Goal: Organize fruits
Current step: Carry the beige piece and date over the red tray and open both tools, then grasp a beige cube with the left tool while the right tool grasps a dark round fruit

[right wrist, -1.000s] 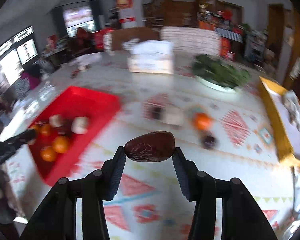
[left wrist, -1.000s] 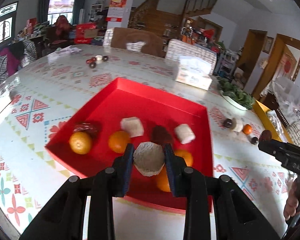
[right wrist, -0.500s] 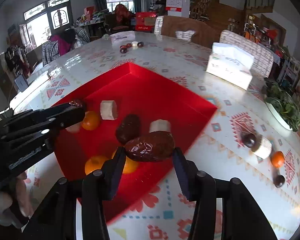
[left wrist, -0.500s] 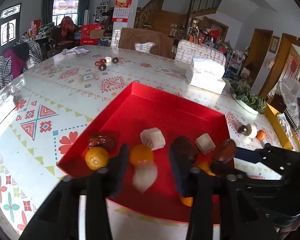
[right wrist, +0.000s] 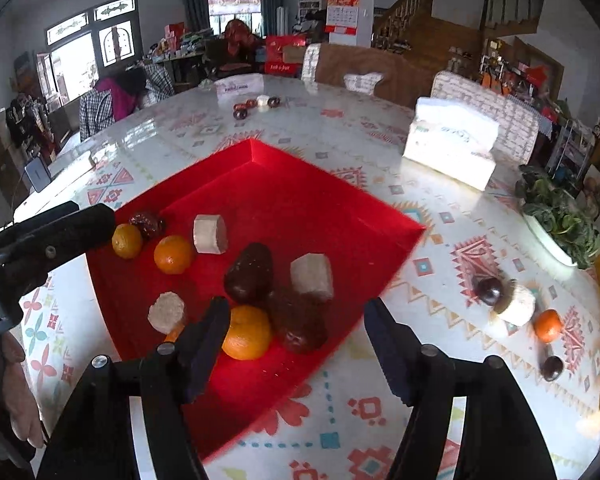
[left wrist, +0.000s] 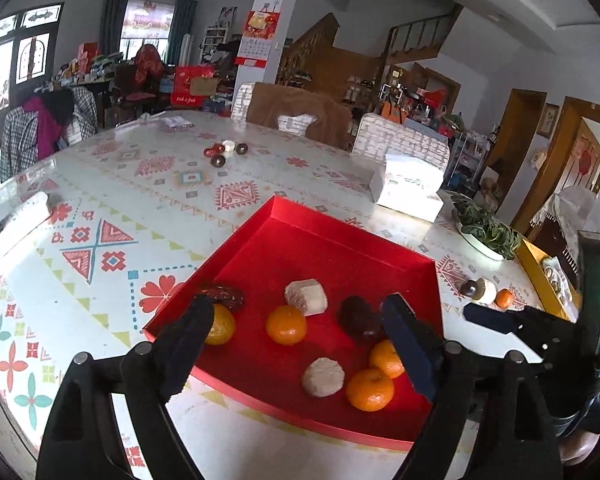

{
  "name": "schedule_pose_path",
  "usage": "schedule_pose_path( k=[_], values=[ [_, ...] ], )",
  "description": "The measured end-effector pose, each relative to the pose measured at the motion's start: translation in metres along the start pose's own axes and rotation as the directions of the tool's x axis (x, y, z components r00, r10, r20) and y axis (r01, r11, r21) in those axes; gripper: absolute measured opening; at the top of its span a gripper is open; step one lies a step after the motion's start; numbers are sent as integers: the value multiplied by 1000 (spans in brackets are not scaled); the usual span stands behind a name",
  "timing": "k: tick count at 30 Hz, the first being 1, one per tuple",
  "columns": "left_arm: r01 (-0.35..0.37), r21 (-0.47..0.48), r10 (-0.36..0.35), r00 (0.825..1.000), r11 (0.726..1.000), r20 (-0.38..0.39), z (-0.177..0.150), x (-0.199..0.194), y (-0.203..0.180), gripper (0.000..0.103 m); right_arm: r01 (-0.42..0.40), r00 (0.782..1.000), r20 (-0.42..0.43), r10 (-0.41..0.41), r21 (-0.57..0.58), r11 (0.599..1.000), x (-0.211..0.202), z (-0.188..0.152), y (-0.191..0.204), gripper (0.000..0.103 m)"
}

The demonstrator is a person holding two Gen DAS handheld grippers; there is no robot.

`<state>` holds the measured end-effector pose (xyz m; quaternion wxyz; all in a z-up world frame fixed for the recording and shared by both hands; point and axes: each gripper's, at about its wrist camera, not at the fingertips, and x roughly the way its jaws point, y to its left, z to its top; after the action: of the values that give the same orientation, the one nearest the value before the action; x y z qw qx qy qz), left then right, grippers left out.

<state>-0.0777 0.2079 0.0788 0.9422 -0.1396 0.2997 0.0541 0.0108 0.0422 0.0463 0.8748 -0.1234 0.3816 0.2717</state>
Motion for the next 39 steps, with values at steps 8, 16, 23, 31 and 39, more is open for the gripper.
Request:
schedule_pose_path(
  k=[8,16,23,31,39],
  values=[
    [74,36,-74,997,997,-3,1,-14,-32,85,73,994,73,-79,78,994,-59,-24,-67,74],
    [176,123,-172,984,977,-44,-9,1,-95,86,273,960,-34,-280,357,893,-92,-67,-212,50],
    [241,182,-223,968,953,-115,-10,21,-138,81,237,970,-47,-238,388,890,-53,-63,-236,50],
    [249,341,-206,966,907,-159,2,55,-205,62,217,976,-82,-201,352,911,-15,-72,-225,50],
    [272,455,-172,953,848,-250,-1,127,-277,55,135,991,-61,-121,396,908,-17,-78,-233,28]
  ],
)
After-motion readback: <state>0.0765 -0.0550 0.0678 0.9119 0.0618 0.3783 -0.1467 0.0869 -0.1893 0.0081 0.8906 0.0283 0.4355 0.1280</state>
